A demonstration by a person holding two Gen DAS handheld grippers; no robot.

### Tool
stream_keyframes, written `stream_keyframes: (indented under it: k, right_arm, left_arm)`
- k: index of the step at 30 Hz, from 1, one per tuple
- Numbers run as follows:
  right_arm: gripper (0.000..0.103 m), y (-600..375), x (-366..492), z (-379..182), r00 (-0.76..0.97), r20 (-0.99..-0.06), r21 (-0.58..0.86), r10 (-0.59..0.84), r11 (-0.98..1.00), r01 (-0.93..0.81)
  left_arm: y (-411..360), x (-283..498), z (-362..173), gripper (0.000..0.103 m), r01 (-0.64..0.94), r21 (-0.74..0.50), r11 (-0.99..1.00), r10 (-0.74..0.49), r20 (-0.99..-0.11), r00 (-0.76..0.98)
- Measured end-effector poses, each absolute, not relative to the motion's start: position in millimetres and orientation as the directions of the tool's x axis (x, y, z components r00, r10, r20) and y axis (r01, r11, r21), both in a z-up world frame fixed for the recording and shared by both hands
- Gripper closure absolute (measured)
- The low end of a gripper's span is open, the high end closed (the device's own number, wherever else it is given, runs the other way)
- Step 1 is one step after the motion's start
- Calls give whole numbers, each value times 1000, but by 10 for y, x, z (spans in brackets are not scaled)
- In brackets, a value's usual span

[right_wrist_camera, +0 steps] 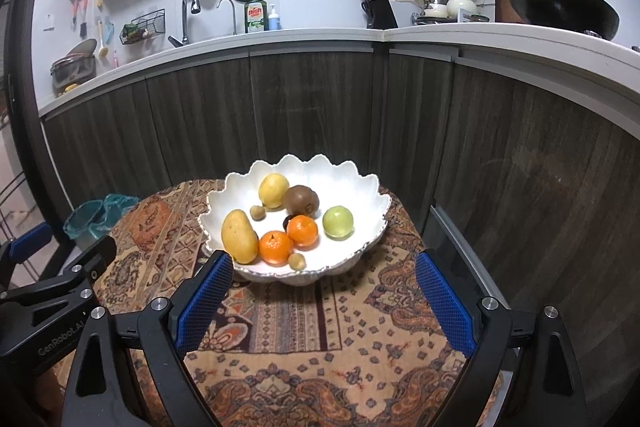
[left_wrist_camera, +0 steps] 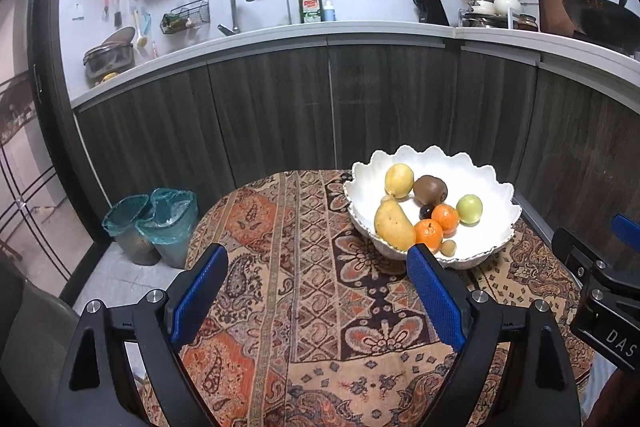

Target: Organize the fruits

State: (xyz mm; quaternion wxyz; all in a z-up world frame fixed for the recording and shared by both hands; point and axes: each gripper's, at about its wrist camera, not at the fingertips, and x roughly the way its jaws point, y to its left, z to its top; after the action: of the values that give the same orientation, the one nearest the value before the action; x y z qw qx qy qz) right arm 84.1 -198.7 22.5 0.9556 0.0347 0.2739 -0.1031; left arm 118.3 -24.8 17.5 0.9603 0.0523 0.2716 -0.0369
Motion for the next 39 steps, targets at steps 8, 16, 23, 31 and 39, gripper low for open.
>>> stream_keyframes:
  k: [8,16,23,31,39]
  right_arm:
    - [9,-1955,732,144,823,-536,7,-187,974,225]
    - [9,-1981,710,128,817,-540,1,-200,971,239]
    - [8,-1990,704,135,812,-543,-4,-213,968,251]
    - [5,-1993,689,159,817,-532,-7,-222,966,258]
    - [5,-1989,693,167,818,-531,-9,-221,967,255]
  left_arm:
    - [-227,1093,92,12,99,76,992,-43,-537,843]
    - [-226,1051,99,3,94,71,993,-43,-525,850]
    - [-225,1041,113,0,81,78,994,-28,-522,853]
    - [-219,1040,120,0,77,79,994,-25,-519,855]
    - [-222,1040,122,0,76,78,994,-24,-520,854]
